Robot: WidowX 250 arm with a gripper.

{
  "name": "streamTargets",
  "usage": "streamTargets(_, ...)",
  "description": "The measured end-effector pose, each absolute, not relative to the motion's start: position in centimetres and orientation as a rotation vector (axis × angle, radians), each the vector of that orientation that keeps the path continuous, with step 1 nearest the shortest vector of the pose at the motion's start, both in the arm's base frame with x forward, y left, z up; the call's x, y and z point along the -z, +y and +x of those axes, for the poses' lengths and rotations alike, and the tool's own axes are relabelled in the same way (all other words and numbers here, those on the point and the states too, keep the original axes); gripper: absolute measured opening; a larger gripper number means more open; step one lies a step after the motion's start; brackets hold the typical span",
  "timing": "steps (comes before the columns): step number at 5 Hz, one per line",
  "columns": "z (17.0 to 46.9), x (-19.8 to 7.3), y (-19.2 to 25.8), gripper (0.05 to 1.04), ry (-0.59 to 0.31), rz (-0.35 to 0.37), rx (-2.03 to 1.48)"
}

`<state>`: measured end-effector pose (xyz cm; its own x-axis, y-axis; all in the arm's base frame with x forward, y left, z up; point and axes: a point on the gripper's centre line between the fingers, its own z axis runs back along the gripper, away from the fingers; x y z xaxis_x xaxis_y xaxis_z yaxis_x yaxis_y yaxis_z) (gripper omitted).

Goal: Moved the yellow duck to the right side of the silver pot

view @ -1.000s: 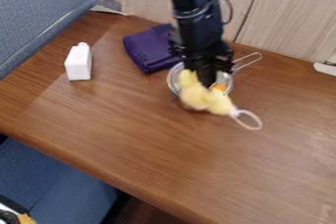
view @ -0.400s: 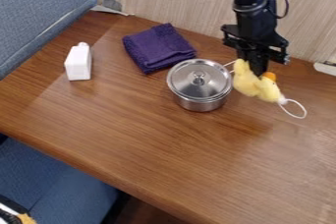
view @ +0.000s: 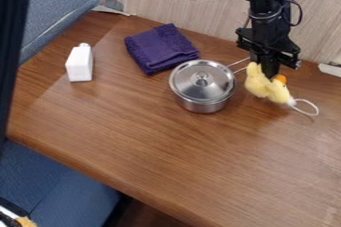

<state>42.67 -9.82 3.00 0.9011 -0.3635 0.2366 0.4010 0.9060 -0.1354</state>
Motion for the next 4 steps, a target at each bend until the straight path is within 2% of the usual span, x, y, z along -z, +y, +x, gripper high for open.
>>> streamTargets(2,43.6,-1.1,-10.0,0.115,-0.2,-0.132,0.413)
streamTargets(3,43.5,-1.0,-9.8,0.302,-0.186,-0.12,0.396)
streamTargets(4,43.3,-0.8,-9.6,0.589,-0.182,-0.112,0.379)
